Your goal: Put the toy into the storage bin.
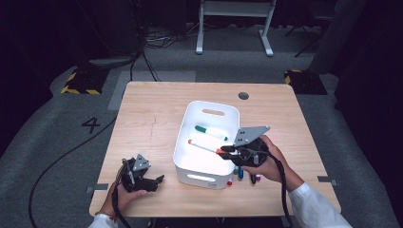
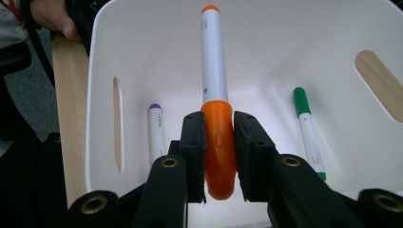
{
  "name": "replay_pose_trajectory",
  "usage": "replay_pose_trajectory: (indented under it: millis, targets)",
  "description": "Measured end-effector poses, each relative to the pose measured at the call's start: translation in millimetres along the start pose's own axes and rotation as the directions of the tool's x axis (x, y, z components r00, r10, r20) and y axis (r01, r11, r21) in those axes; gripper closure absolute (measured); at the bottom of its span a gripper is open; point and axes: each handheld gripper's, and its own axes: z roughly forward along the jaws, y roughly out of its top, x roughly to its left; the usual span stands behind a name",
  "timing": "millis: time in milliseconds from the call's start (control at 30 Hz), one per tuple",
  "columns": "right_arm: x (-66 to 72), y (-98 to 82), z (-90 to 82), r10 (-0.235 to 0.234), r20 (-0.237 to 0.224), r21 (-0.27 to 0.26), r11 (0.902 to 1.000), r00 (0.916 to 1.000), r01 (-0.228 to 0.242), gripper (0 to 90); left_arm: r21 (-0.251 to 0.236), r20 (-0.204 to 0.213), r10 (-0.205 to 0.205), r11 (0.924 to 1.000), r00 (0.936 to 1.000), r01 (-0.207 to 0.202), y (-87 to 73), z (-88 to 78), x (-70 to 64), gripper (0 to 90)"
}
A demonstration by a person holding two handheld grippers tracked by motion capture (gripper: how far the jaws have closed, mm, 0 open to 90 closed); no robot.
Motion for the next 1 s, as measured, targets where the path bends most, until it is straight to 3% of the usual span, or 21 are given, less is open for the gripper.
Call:
replay_pose_trajectory:
  millis: [300, 500, 1000]
  targets:
    - [3.9, 3.6, 16.9, -0.024, -0.092, 0.067, 0.9973, 0.9955, 0.030, 75.3, 0.002, -0.002, 0.009, 1.0000, 1.0000, -0.009, -0.2, -0.7, 0.2, 13.9]
    - [6.7, 3.9, 22.6, -0.033, -0.121, 0.106, 0.9932, 0.9921, 0.046, 74.8, 0.002, -0.002, 0.009, 1.0000, 1.0000, -0.009, -0.2, -0.6, 0.2, 13.9]
    - [0.8, 1.3, 11.8, -0.011, -0.079, 0.071, 0.9974, 0.9968, 0.016, 65.4, 0.002, -0.002, 0.008, 1.0000, 1.0000, -0.008, -0.3, -0.7, 0.2, 13.9]
